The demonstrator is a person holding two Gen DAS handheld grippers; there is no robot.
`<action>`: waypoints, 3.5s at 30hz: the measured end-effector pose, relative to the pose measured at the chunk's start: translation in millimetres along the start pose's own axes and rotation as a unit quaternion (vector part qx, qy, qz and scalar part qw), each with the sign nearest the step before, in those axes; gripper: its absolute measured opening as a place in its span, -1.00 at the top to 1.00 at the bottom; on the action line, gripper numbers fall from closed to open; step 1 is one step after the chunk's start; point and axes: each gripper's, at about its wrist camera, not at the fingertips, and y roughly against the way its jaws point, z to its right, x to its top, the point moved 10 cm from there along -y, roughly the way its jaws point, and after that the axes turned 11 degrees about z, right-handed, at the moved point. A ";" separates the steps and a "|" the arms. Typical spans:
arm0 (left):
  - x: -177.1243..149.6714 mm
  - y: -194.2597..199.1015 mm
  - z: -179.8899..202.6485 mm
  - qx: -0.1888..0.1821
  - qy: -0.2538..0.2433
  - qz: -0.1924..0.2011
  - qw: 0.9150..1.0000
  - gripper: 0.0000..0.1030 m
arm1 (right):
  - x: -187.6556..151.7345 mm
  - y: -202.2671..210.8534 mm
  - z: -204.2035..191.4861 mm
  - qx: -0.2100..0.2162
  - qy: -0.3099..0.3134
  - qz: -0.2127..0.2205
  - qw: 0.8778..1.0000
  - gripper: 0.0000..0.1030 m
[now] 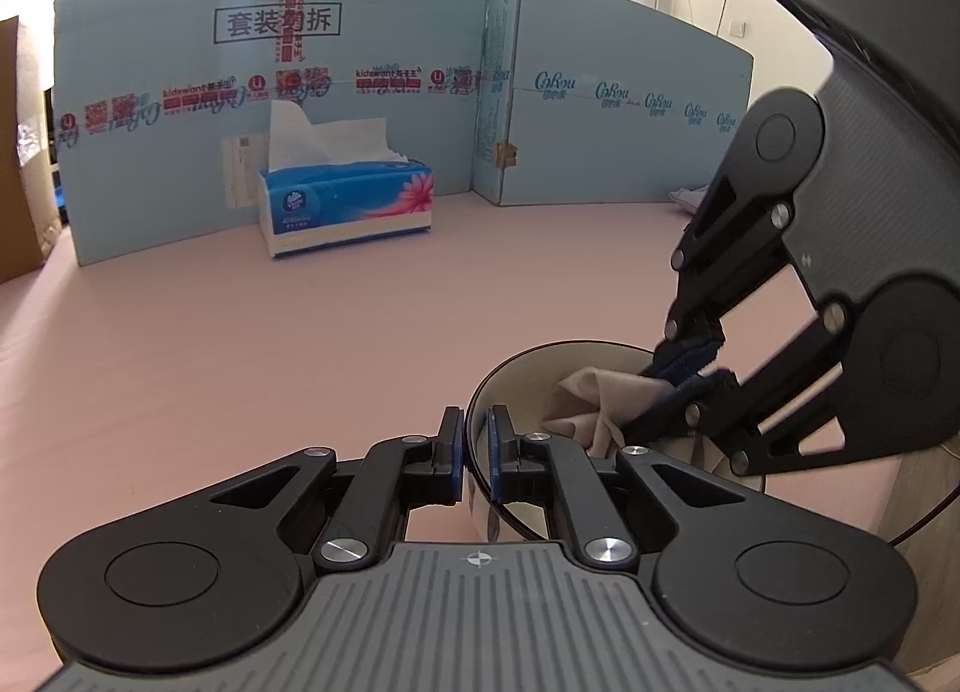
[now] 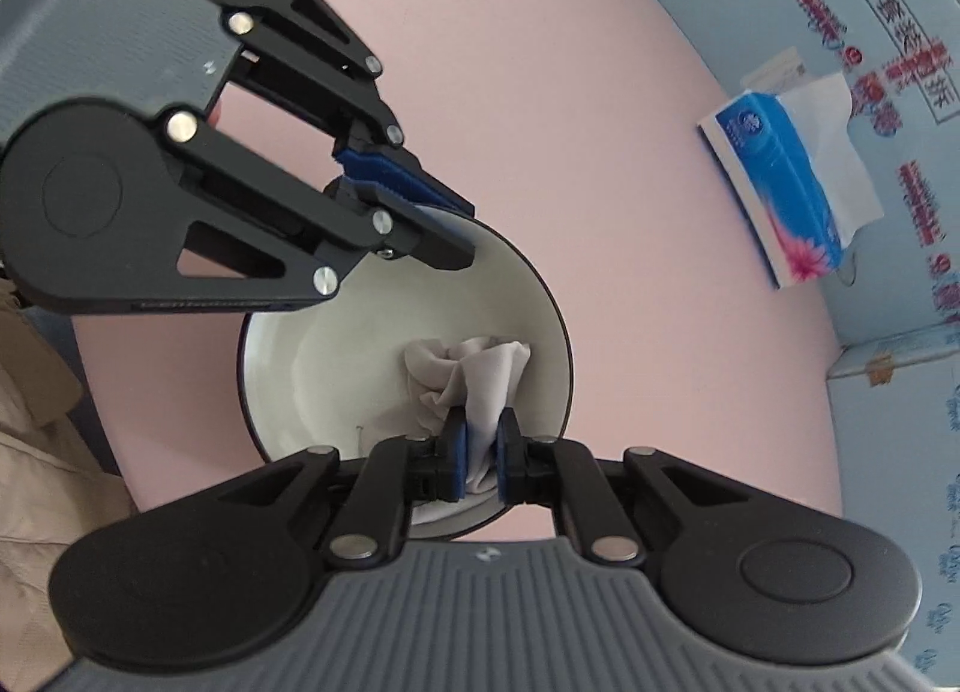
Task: Clean bowl
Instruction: 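Keep wiping the bowl interior with the cloth in the right tool, then rub the cloth along the bowl's inner wall with the right tool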
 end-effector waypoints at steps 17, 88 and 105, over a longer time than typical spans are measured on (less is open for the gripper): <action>-6.0 15.2 15.0 0.030 0.006 -0.029 0.999 0.31 | -29.3 4.8 11.3 0.031 -0.108 0.071 0.991 0.71; 12.0 -11.1 21.1 0.006 -0.051 -0.021 0.998 0.62 | -25.8 41.1 -15.3 0.079 -0.013 0.024 0.997 0.75; -0.5 17.6 32.6 0.050 -0.021 -0.029 0.998 0.57 | -51.9 89.8 -28.2 0.073 -0.059 0.090 0.992 0.75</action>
